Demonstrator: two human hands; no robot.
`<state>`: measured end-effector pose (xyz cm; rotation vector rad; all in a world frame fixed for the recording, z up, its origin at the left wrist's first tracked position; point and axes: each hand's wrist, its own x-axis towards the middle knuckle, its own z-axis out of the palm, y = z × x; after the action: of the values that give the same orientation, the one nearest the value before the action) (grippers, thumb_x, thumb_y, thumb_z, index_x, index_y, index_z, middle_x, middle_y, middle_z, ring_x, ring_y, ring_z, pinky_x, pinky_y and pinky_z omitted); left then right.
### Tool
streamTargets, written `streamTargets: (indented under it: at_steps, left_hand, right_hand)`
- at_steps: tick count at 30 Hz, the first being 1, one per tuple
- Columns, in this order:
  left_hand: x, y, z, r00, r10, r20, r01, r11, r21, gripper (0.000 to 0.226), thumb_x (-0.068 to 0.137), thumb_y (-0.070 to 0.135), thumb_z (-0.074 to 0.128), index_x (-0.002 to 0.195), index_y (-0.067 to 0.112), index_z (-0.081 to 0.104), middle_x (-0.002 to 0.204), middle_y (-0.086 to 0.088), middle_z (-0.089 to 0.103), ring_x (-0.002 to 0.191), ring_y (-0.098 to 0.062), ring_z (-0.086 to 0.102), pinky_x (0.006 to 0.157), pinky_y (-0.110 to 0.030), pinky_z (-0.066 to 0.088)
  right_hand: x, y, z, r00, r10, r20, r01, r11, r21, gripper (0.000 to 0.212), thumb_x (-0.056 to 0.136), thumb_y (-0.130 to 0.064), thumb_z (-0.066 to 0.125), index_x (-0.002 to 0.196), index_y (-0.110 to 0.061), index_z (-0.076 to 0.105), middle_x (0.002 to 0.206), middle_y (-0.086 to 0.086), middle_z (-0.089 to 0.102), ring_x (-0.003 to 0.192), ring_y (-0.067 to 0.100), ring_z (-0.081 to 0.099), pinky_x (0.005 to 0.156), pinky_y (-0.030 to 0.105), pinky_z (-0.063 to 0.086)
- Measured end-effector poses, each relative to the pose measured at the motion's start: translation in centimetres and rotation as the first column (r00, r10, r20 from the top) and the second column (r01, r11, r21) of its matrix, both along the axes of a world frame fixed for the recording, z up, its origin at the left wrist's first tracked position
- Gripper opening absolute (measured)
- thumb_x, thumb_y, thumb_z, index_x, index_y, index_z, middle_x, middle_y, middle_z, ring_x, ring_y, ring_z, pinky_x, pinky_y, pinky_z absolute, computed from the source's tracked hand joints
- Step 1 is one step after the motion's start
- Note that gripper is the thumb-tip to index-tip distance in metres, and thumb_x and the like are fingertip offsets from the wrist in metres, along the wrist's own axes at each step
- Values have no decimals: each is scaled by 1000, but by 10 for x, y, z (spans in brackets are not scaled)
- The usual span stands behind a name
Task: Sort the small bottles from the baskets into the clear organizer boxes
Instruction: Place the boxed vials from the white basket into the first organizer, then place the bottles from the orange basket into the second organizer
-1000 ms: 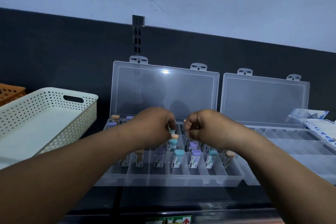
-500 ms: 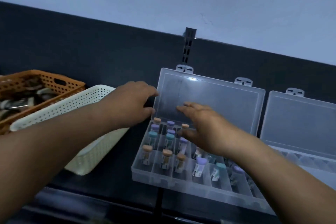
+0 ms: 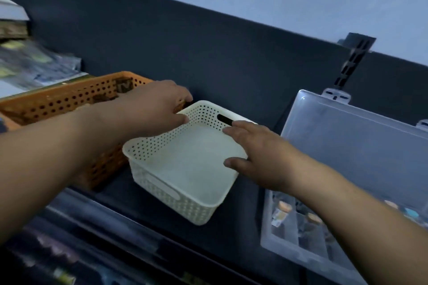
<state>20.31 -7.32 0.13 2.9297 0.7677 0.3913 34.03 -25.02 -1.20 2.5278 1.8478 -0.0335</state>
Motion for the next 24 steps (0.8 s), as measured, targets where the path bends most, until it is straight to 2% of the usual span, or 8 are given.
streamTargets:
  at_steps: [5, 8, 12, 15, 18, 21, 24]
  left_hand:
    - [10, 35, -16, 993, -111, -40, 110, 994, -21, 49, 87, 46, 60, 133, 34, 48, 136, 7, 49, 122, -16, 49, 99, -39, 44]
    - [14, 47, -27, 982, -175, -69, 172, 984, -38, 51, 88, 45, 59, 135, 32, 46, 140, 10, 46, 127, -13, 43, 99, -29, 36]
    - [9, 61, -30, 973, -223, -59, 219, 973, -71, 49, 88, 43, 61, 134, 29, 50, 139, 10, 47, 125, -12, 45, 97, -27, 36]
    - [-2, 65, -23, 978, -202, -43, 198, 977, -85, 40, 87, 39, 63, 125, 27, 57, 127, 8, 56, 115, -14, 51, 95, -32, 43]
    - [-20, 71, -14, 985, -171, -15, 170, 984, -58, 29, 85, 37, 64, 112, 27, 61, 115, 8, 60, 105, -14, 56, 90, -39, 48]
    - [-47, 80, -5, 993, -116, 1, 116, 993, 30, 36, 82, 34, 65, 117, 28, 59, 123, 7, 59, 113, -16, 54, 93, -33, 45]
    - [-74, 90, -3, 999, -34, -32, 37, 995, 97, 45, 83, 31, 65, 126, 23, 55, 126, -2, 55, 119, -22, 51, 97, -32, 41]
  right_hand:
    - [-10, 44, -19, 998, -22, -55, 19, 998, -53, 71, 92, -48, 55, 152, -29, 22, 161, -7, 15, 146, 13, 18, 114, 26, 20]
    - [-12, 59, -28, 996, -48, -77, 43, 996, -74, 71, 91, -48, 56, 151, -29, 23, 160, -6, 17, 145, 11, 18, 114, 25, 21]
    - [-15, 67, -29, 993, -69, -92, 61, 994, -89, 71, 90, -47, 58, 151, -29, 26, 157, -7, 25, 142, 11, 26, 115, 26, 25]
    - [-21, 70, -19, 993, -78, -85, 74, 996, -50, 64, 90, -44, 59, 147, -30, 34, 149, -12, 38, 134, 9, 40, 107, 24, 34]
    - [-26, 74, -7, 999, -41, -31, 41, 999, 8, 57, 91, -46, 57, 144, -34, 38, 145, -15, 44, 131, 8, 43, 103, 22, 35]
    - [-35, 82, 8, 999, 40, 5, -41, 998, 49, 55, 93, -46, 54, 144, -36, 36, 147, -17, 40, 132, 6, 40, 99, 15, 28]
    - [-46, 95, 19, 994, 105, 11, -105, 990, 94, 56, 93, -46, 53, 145, -35, 36, 149, -14, 39, 134, 8, 39, 104, 22, 30]
